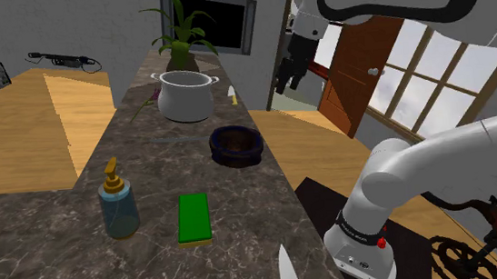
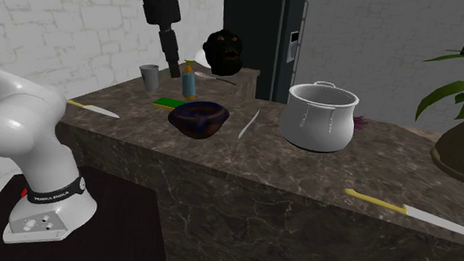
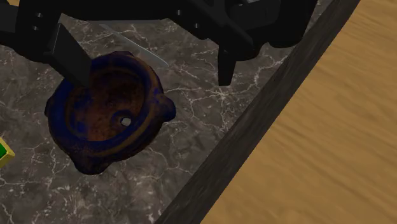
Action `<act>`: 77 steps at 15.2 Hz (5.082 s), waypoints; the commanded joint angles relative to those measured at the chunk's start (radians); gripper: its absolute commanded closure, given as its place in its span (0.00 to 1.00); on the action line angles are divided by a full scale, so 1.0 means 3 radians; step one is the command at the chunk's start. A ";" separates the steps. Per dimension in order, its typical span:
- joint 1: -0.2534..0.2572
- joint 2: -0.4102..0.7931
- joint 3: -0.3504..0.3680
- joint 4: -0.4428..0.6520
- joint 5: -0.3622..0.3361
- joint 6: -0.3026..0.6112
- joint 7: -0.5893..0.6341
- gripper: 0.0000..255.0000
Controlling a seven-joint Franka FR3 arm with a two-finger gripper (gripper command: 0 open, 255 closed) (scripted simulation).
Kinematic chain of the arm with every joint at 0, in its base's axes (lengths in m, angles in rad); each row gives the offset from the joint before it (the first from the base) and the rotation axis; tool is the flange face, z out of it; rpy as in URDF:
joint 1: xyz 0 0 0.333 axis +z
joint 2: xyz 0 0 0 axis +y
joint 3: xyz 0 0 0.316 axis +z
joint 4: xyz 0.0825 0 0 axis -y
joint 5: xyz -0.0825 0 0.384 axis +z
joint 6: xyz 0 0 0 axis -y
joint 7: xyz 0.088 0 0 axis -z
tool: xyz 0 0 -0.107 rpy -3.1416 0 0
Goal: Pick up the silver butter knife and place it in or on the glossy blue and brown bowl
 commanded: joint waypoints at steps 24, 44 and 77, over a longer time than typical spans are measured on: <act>0.0646 0.2967 0.0018 0.1586 -0.0033 0.0915 -0.1867 0.00; 0.0721 0.3611 0.0122 0.1833 -0.0094 0.1229 -0.2143 0.00; 0.0725 0.3342 0.0121 0.2505 -0.0095 0.0289 -0.2164 1.00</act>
